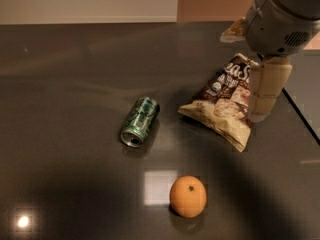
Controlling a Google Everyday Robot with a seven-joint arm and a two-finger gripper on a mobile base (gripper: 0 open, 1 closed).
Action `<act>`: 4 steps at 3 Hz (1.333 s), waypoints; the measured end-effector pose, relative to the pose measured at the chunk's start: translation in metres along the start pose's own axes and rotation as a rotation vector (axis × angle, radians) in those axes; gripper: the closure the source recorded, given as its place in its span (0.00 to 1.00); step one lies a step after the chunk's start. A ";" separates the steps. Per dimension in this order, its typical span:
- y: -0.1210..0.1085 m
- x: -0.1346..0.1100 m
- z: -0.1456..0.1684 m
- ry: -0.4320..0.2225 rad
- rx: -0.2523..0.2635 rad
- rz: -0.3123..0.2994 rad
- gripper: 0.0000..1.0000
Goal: Place green can upright
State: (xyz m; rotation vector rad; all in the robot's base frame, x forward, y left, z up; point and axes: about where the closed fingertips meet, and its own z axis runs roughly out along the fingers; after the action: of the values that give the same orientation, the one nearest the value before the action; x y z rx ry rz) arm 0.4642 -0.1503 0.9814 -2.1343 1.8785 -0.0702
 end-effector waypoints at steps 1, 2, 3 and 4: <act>-0.010 -0.033 0.011 -0.014 -0.011 -0.178 0.00; -0.012 -0.066 0.025 -0.024 -0.017 -0.360 0.00; -0.011 -0.094 0.041 -0.032 -0.039 -0.535 0.00; -0.013 -0.117 0.057 -0.049 -0.083 -0.700 0.00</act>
Offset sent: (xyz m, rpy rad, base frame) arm 0.0036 0.1083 -0.0264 -0.1140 -0.0477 0.5805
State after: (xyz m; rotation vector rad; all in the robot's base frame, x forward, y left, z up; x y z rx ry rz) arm 0.4726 -0.0234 0.9485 -2.7139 1.0420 -0.0860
